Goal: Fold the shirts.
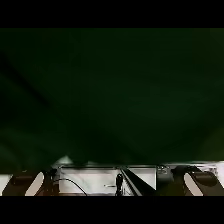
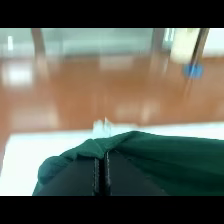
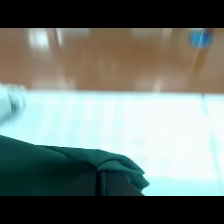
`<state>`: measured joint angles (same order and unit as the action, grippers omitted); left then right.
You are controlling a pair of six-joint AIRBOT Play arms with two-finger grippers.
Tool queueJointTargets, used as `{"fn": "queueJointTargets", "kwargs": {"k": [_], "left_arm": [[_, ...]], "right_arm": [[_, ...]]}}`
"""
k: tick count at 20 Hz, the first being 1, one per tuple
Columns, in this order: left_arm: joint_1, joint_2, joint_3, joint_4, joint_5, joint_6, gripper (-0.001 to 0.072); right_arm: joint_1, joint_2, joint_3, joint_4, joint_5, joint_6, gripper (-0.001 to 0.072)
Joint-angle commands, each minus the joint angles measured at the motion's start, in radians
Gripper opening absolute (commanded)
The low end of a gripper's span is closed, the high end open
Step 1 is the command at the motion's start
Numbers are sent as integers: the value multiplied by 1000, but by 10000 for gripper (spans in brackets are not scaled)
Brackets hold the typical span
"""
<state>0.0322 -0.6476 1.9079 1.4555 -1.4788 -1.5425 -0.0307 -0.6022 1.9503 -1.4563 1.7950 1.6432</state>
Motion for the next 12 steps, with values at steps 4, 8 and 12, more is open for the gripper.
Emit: {"fn": "queueJointTargets", "kwargs": {"k": [4,8,12], "left_arm": [[-76,-56,-351,103,-65,-31,20],[-76,-254,-550,79,117,-49,20],[-77,-576,-578,55,367,-52,20]], "right_arm": [[0,12,-511,64,-130,5,21],[0,-131,-746,60,-459,-36,21],[0,-446,-748,62,-642,-51,21]]}}
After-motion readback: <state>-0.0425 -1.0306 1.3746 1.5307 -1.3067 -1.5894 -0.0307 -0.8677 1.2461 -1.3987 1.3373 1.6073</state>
